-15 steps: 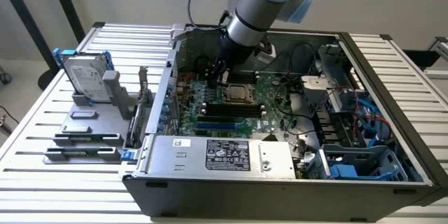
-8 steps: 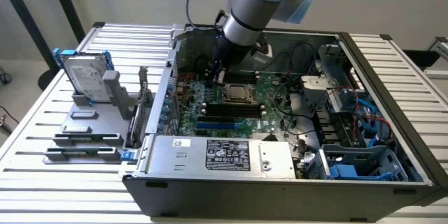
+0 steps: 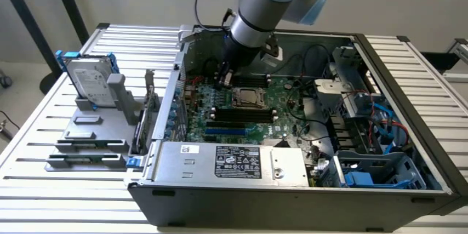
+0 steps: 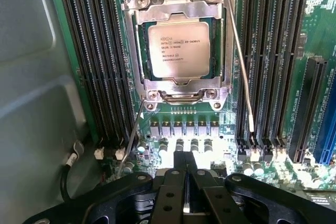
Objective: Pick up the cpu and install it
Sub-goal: 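Install the first cpu locking lever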
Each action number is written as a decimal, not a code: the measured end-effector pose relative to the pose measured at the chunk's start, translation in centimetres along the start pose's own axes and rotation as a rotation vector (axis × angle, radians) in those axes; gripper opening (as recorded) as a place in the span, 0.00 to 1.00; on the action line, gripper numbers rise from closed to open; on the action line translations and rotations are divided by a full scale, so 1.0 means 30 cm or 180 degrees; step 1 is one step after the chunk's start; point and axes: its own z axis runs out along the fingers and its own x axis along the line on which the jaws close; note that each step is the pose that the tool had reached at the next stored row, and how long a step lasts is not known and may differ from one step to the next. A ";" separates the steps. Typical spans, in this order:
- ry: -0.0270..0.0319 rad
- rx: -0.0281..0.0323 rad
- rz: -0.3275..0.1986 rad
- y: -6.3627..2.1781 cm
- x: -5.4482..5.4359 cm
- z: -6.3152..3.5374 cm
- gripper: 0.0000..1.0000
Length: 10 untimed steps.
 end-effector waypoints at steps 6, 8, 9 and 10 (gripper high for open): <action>0.0109 -0.0001 0.0103 -0.011 0.001 -0.026 0.11; 0.0137 0.0003 0.0122 -0.014 -0.001 -0.036 0.11; 0.0151 0.0007 0.0132 -0.016 -0.001 -0.041 0.11; 0.0164 0.0010 0.0141 -0.018 -0.002 -0.045 0.11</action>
